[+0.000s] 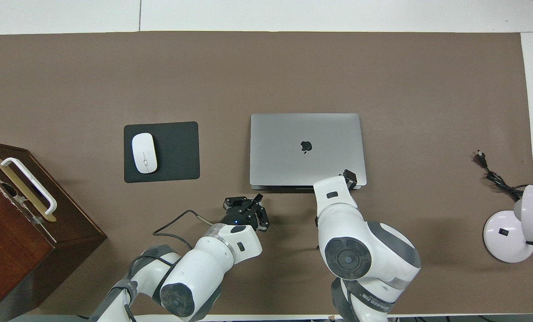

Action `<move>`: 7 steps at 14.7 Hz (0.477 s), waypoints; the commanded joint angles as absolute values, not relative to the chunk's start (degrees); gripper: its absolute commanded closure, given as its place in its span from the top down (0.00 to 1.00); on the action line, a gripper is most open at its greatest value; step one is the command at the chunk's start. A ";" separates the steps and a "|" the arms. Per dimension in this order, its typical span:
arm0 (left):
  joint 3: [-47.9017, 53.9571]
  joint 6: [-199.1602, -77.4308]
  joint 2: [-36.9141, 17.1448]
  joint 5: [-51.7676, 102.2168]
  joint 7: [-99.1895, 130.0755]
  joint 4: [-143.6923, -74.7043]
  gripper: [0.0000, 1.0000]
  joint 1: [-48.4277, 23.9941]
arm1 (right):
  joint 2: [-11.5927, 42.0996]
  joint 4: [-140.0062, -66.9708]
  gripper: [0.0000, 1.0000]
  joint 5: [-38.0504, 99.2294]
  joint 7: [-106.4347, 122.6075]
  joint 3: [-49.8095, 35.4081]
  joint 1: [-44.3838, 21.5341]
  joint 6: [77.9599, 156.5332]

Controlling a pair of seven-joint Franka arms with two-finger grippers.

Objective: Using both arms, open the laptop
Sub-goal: 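Place the right gripper at the laptop lid while the left gripper approaches, then press the left gripper on the laptop base near the robot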

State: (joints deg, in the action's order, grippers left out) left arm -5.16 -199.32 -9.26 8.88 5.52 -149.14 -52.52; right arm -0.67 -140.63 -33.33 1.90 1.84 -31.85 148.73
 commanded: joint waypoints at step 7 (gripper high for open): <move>-4.92 -200.65 -13.79 5.20 5.54 -145.46 0.00 -49.13 | 0.26 -140.71 1.00 -35.51 -1.05 1.76 -31.29 151.44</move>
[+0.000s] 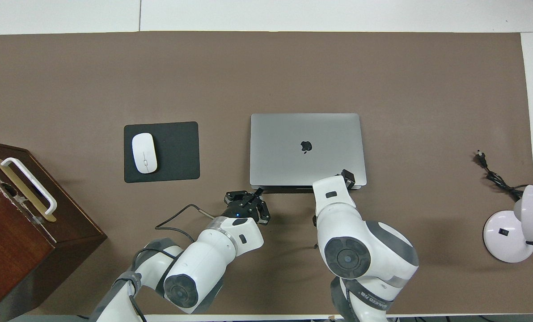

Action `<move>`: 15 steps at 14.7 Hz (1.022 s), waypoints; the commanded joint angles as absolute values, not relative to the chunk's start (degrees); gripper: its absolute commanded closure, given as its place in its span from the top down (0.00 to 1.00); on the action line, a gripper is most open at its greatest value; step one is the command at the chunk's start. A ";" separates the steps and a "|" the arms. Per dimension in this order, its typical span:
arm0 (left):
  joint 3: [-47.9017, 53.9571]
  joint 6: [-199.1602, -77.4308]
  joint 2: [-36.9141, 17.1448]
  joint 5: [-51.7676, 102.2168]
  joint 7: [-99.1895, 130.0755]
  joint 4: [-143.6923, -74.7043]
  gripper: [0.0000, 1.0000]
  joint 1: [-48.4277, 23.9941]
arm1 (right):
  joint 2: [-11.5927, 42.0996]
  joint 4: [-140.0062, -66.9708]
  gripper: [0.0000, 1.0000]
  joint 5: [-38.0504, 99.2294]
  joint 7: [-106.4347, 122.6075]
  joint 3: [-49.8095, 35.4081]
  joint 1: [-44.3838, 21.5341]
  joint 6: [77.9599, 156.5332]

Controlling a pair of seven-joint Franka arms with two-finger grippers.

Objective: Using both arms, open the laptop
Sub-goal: 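Press the left gripper on the laptop base near the robot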

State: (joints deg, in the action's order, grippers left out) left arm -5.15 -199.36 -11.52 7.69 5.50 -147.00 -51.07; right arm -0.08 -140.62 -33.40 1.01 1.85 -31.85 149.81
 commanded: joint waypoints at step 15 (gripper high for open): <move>-5.01 -200.74 -16.61 0.88 5.45 -142.91 0.00 -47.20 | 2.02 -139.31 1.00 -37.17 -0.97 1.85 -29.88 152.93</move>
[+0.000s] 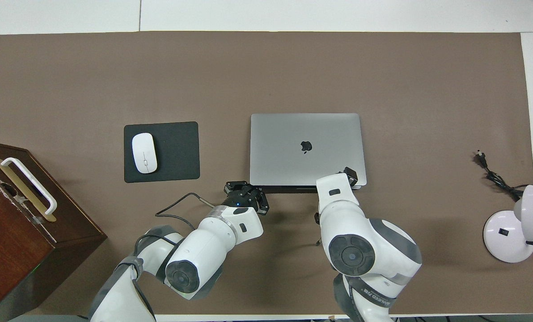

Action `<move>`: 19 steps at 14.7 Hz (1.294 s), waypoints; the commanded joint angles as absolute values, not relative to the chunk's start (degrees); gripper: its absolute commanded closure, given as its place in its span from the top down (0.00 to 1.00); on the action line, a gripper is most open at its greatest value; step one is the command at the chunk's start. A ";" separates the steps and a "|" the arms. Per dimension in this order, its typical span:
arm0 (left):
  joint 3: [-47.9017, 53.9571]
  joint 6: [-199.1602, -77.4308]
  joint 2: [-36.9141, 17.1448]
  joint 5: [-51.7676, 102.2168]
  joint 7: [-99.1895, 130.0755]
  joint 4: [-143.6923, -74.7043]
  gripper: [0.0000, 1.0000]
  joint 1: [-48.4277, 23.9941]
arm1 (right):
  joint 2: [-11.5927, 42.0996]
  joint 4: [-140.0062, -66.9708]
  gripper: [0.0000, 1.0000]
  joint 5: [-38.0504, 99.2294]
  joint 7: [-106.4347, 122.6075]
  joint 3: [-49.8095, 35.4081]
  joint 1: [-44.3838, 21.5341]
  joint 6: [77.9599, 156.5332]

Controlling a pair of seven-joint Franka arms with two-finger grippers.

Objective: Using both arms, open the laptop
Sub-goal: 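Press the left gripper on the laptop base near the robot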

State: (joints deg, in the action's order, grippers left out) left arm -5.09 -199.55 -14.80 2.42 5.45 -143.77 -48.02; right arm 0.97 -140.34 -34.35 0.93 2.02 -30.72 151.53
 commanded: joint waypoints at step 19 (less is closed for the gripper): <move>-5.01 -200.74 -17.31 -0.35 5.36 -142.91 0.00 -47.02 | 5.88 -131.41 1.00 -40.69 1.40 1.85 -26.37 152.67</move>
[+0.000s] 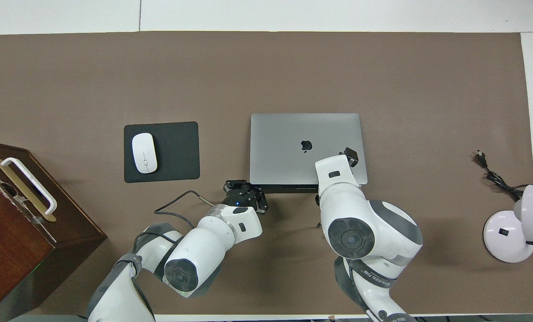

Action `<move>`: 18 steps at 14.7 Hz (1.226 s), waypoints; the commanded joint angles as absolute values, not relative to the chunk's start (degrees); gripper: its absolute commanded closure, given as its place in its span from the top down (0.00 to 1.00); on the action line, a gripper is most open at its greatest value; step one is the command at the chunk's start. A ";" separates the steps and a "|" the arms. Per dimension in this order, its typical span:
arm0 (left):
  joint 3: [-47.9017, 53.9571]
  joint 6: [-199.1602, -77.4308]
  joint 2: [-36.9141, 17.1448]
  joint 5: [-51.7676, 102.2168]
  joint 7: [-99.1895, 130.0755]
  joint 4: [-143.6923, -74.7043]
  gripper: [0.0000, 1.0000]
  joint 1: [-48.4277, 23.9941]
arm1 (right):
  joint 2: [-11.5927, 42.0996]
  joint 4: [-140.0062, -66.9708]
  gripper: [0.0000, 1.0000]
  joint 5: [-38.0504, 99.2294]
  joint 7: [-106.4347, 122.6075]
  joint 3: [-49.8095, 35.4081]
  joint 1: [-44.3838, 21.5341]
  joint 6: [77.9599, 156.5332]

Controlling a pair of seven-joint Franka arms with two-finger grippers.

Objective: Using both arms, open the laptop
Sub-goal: 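Press the left gripper on the laptop base near the robot, then lift the laptop lid upward with the right gripper, pushing it open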

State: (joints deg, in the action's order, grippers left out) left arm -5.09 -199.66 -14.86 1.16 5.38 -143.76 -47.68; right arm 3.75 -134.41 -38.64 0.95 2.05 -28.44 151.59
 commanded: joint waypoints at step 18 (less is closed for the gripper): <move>-5.01 -200.92 -17.49 -0.70 5.27 -143.00 0.00 -47.02 | 9.84 -106.54 1.00 -24.71 23.11 1.76 -21.45 132.72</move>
